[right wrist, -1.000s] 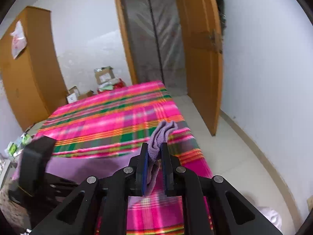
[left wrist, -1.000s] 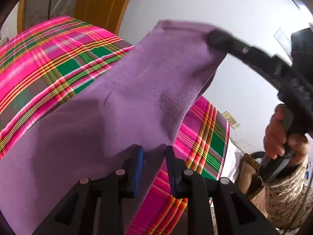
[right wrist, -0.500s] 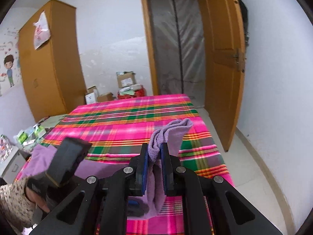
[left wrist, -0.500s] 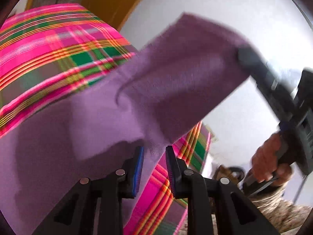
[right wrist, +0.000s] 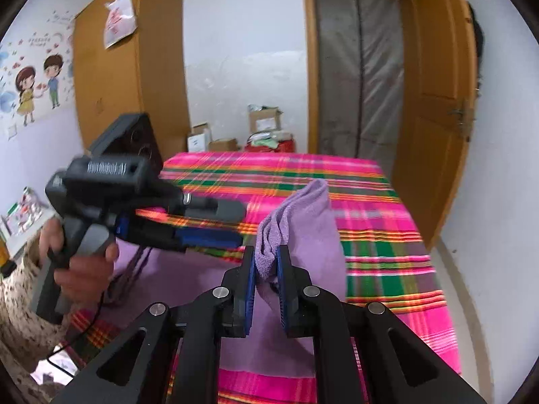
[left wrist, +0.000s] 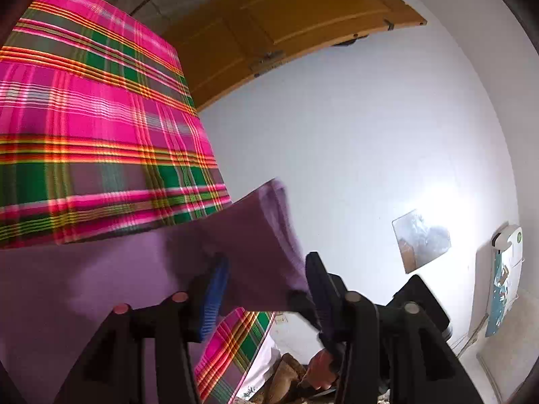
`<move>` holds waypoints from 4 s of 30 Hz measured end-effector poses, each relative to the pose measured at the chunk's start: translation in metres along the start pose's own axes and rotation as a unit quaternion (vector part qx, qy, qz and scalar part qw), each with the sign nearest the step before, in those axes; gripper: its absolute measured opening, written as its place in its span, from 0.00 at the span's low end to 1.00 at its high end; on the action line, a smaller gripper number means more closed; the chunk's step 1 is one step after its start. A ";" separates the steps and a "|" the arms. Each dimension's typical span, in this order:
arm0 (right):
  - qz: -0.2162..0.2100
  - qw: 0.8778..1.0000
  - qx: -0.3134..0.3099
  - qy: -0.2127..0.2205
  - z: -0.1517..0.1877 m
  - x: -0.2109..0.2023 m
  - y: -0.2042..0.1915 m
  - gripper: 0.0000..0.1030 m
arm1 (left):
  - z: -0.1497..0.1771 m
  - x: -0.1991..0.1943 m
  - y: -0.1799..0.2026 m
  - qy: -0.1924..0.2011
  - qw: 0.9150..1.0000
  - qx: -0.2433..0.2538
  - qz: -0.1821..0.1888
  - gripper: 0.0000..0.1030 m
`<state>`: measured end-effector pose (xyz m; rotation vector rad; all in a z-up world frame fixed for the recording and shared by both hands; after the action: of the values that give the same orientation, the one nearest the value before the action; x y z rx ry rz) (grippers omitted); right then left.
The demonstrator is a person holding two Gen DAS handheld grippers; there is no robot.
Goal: Fold clothes
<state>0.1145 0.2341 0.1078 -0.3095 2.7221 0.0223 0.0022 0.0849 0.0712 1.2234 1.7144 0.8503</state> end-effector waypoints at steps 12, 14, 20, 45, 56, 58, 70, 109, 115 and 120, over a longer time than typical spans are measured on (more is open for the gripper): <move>-0.067 0.996 -0.015 -0.054 0.034 0.039 -0.055 0.12 | 0.000 0.002 -0.042 -0.034 0.996 -0.032 -0.078 0.43; -0.068 0.996 -0.020 -0.059 0.040 0.044 -0.062 0.12 | 0.002 0.000 -0.048 -0.037 0.994 -0.031 -0.097 0.31; -0.090 0.994 -0.004 -0.064 0.051 0.058 -0.083 0.12 | 0.001 -0.018 -0.061 -0.021 0.988 -0.035 -0.147 0.14; -0.142 0.981 -0.003 -0.130 0.097 0.090 -0.125 0.16 | 0.021 -0.062 -0.092 -0.022 0.964 -0.038 -0.263 0.11; -0.131 0.982 0.066 -0.119 0.076 0.057 -0.044 0.26 | 0.021 -0.069 -0.085 -0.005 0.955 -0.038 -0.293 0.15; -0.090 0.985 0.095 -0.111 0.077 0.053 -0.018 0.26 | 0.020 -0.077 -0.082 0.009 0.952 -0.034 -0.305 0.18; -0.044 0.949 0.281 -0.138 0.113 0.073 0.077 0.35 | 0.030 -0.080 -0.047 0.044 0.946 0.023 -0.322 0.19; -0.251 0.939 0.007 -0.235 0.096 0.074 0.042 0.33 | 0.046 -0.035 -0.065 -0.023 0.946 0.010 -0.322 0.19; -0.275 0.909 -0.105 -0.294 0.102 0.055 0.022 0.32 | 0.047 -0.036 -0.066 -0.019 0.946 0.003 -0.323 0.19; -0.263 0.912 -0.134 -0.285 0.097 0.042 0.028 0.31 | 0.048 -0.033 -0.065 -0.017 0.944 0.002 -0.330 0.19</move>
<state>0.1081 0.2578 0.0008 -0.9441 1.9841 0.2905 0.0262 0.0368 0.0030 0.5804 1.9192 0.4113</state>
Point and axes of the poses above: each gripper's, at about its wrist camera, not at the fingertips, and x roughly the way its jaws point, y to its right, z to its underside, the point moved 2 cm from there along x, roughly the way its jaws point, and after that the axes turned 8 degrees about y, right-handed, at the moved point
